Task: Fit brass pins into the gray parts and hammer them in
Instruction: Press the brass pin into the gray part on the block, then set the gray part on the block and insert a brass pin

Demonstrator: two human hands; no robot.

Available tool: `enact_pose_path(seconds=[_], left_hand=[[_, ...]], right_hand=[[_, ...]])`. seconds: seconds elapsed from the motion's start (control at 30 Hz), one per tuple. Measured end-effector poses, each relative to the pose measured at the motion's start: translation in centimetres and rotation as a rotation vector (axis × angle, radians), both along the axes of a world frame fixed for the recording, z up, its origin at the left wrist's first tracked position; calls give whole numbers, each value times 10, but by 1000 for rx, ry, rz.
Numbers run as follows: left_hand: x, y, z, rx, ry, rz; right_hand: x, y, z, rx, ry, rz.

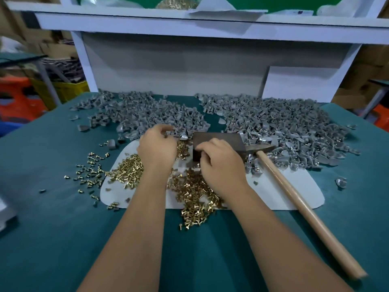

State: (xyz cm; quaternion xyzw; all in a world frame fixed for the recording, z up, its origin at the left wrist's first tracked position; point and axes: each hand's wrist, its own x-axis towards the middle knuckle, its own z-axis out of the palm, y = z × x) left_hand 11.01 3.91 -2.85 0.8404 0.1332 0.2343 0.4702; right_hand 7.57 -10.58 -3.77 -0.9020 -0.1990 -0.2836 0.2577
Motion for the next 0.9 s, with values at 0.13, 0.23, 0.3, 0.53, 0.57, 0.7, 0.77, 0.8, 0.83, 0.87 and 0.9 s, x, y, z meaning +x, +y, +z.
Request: enact_pose_path(seconds=[0.13,0.23,0.3,0.53,0.57,0.7,0.77,0.8,0.83,0.87,0.9], left_hand=[[13,10,-1,-5,107,-104],[24,8,2,294,205,-231],[32,8,2,491,281,-222],[32,12,0,484,259,-61],[32,13,1,466,250,-61],[29,15,1,427,186,-43],[27,16,1,393,136,-36],[26,16,2,365,102,-32],[25,16,2,327,62,-27],[24,15,4,278,22,-32],[23,13,6,217,-15,-51]], right_hand=[[0,1,0,-20,56,26],[1,4,2,-45,108,57],[1,6,4,-96,133,88],[-4,22,4,-380,352,112],[-4,24,4,-382,368,124],[-5,28,5,-224,405,196],[-6,30,5,-185,438,213],[-6,31,5,-173,447,214],[-7,31,5,-163,448,215],[-7,30,6,-150,443,222],[-8,28,7,-124,433,230]])
